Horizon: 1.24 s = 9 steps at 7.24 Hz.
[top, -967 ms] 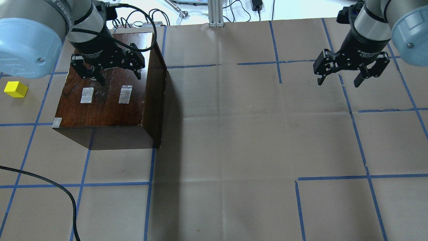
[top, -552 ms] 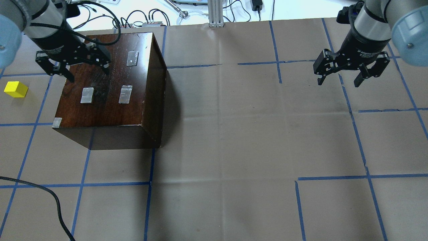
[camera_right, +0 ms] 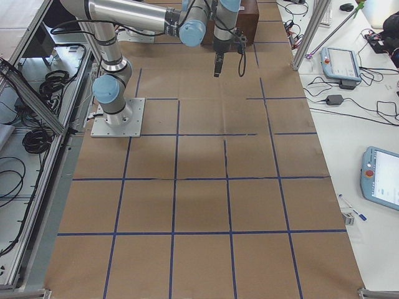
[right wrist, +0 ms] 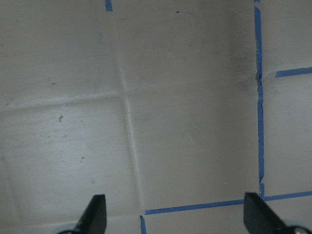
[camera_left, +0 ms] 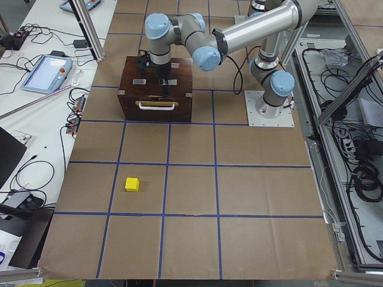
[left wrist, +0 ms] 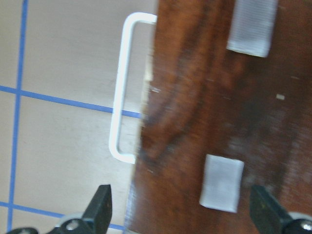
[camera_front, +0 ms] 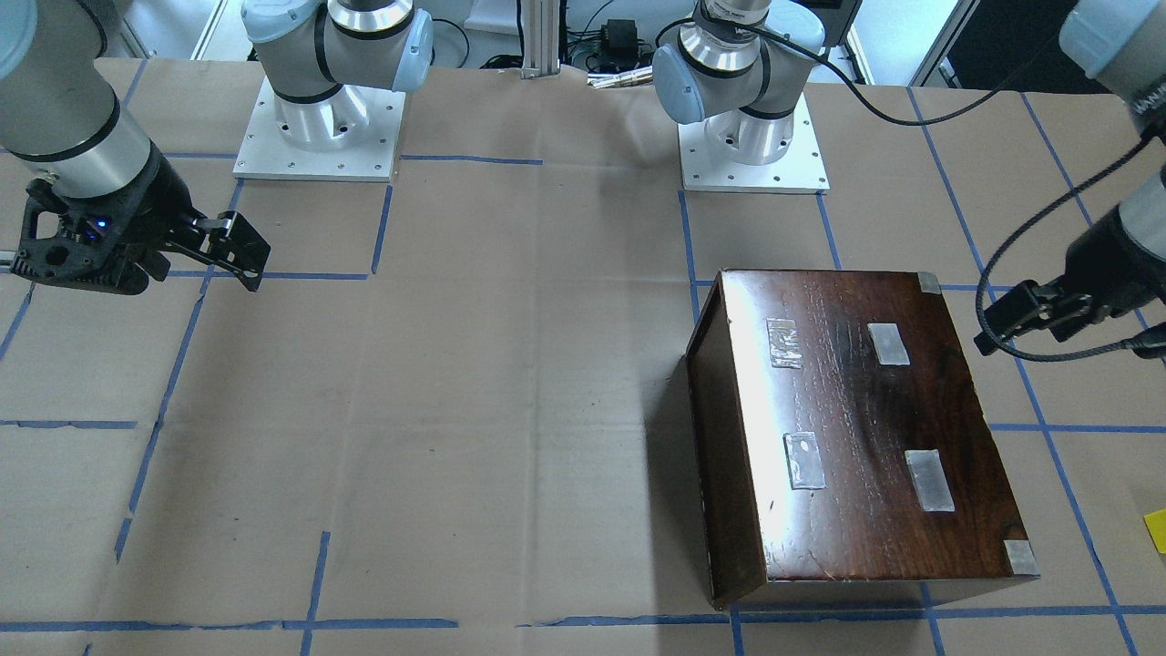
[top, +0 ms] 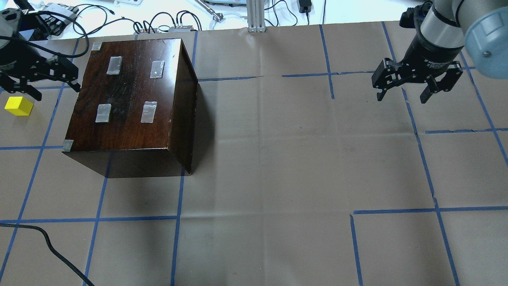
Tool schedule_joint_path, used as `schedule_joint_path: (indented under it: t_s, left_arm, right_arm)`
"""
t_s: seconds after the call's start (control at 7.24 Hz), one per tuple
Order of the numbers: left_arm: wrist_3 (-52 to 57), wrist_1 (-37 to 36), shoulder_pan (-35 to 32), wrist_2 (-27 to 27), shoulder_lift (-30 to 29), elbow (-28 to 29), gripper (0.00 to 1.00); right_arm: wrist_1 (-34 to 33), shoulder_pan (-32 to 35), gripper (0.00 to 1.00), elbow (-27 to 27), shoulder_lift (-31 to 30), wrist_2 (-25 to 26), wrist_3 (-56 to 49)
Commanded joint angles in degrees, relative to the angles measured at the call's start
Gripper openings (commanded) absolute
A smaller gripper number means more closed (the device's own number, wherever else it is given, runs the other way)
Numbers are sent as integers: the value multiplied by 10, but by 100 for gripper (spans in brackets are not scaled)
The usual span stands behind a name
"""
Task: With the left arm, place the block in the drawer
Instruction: 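Move the left gripper down beside the cabinet to the white drawer handle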
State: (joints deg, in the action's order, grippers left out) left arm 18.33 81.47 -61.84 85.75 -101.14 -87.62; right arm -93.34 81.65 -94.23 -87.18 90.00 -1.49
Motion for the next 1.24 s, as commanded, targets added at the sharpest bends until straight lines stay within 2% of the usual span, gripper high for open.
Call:
schedule_joint_path:
  t_s: [0.0,0.14,0.69,1.1]
  left_arm:
    - [134,-1,61,-76,-68,35,99]
    - [136,-1,72,-77,-97,41,99]
    - [139,1,86,-126,-145,40,99]
    - [138,4,82,-159,-142,38,99]
  right_arm:
    - [0,0,100,-1,0,0,0]
    - [0,0,100,-1,0,0,0]
    - [0,0,100,-1,0,0,0]
    - [0,0,100,-1,0,0,1]
